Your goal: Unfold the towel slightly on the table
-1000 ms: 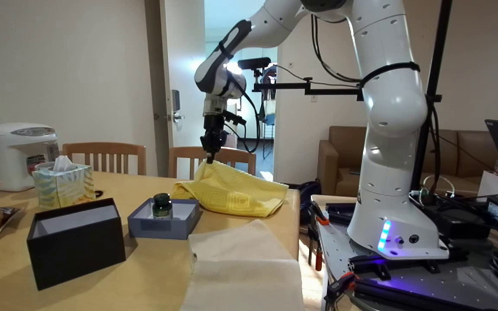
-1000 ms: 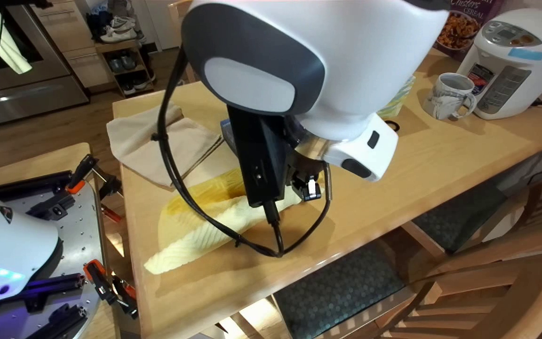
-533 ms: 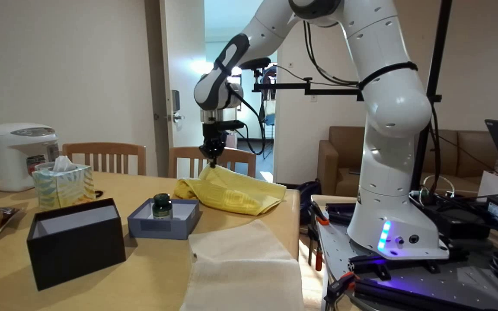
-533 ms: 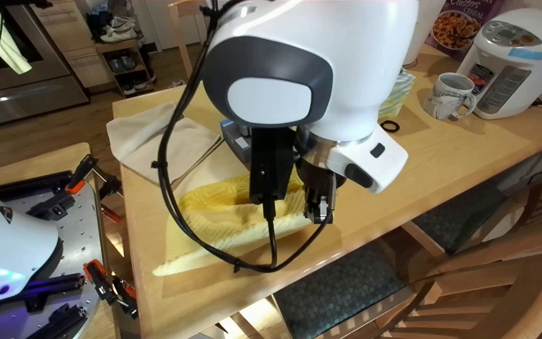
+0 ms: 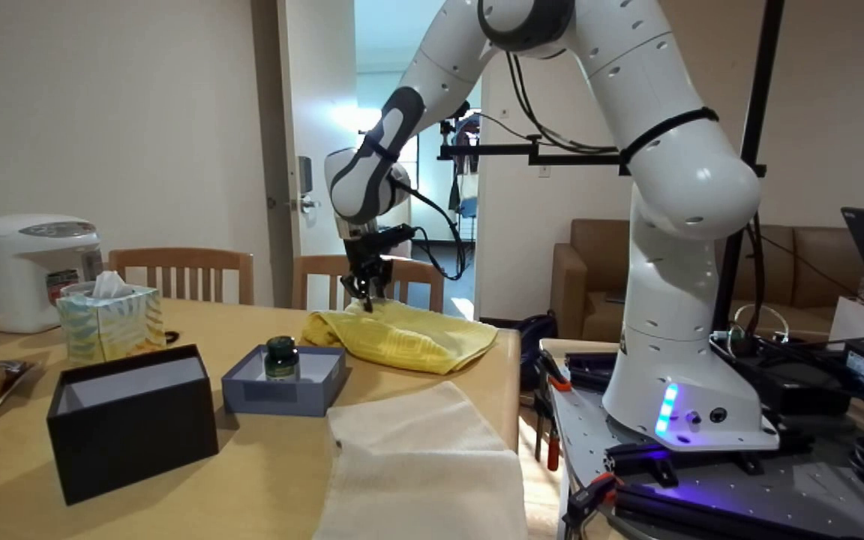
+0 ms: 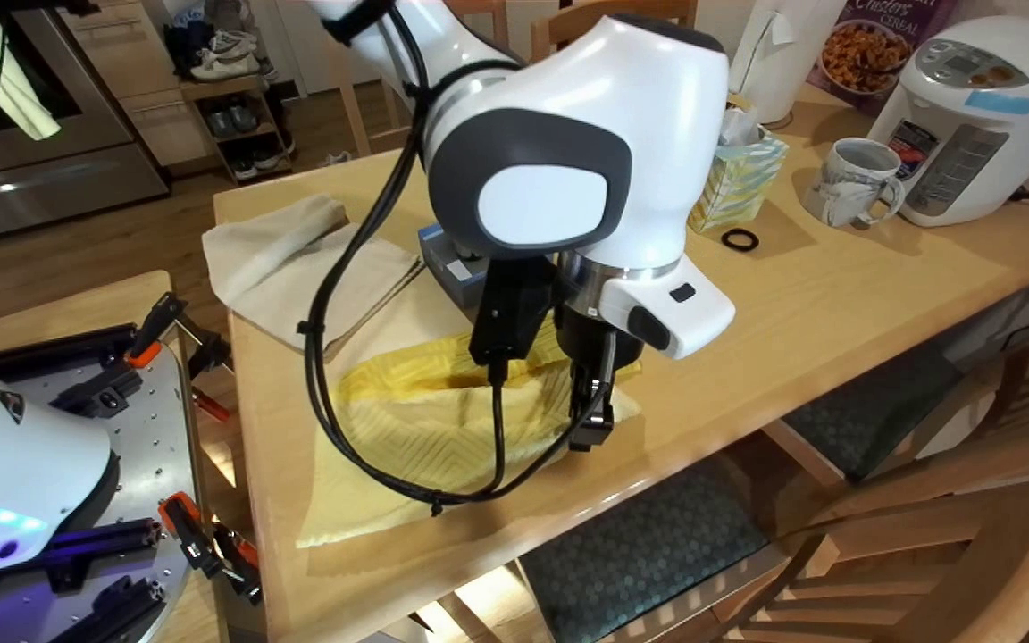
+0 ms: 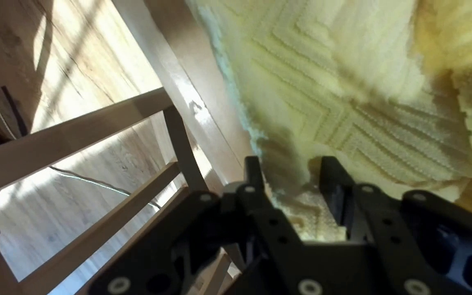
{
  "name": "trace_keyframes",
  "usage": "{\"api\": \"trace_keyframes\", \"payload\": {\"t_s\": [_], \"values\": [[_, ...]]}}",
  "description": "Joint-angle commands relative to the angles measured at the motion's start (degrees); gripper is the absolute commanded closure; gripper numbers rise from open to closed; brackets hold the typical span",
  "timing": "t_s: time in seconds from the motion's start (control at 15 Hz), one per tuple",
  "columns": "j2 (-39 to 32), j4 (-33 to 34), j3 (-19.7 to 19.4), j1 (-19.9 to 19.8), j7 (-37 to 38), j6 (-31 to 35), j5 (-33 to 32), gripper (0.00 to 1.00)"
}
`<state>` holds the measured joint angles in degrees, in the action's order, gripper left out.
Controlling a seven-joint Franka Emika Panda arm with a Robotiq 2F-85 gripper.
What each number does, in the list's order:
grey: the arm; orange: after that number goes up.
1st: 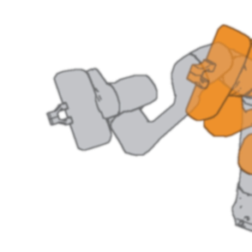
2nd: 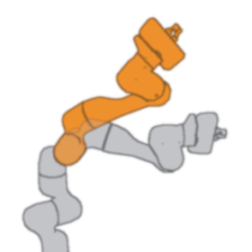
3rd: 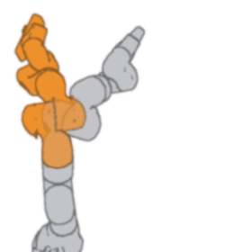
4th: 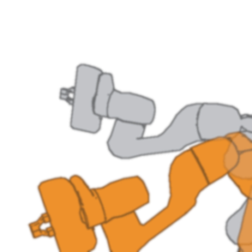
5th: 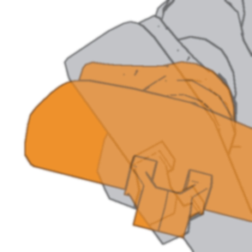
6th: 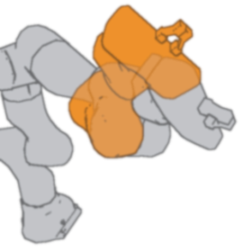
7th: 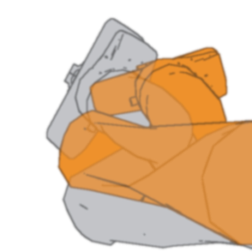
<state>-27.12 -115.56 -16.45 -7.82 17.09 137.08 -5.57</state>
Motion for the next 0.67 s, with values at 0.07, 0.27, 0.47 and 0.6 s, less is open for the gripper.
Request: {"api": "trace_keyframes", "payload": {"t_s": [0.07,0.27,0.47,0.6], "values": [[-0.80,-0.27,-0.74,1.42,3.33,0.27,-1.74,0.20],[1.41,-1.95,-0.62,2.07,3.18,0.78,-1.90,0.02],[6.40,-5.06,-1.09,3.19,3.49,1.91,-2.84,0.00],[9.90,-7.07,-1.59,3.99,4.21,2.88,-4.43,0.00]]}}
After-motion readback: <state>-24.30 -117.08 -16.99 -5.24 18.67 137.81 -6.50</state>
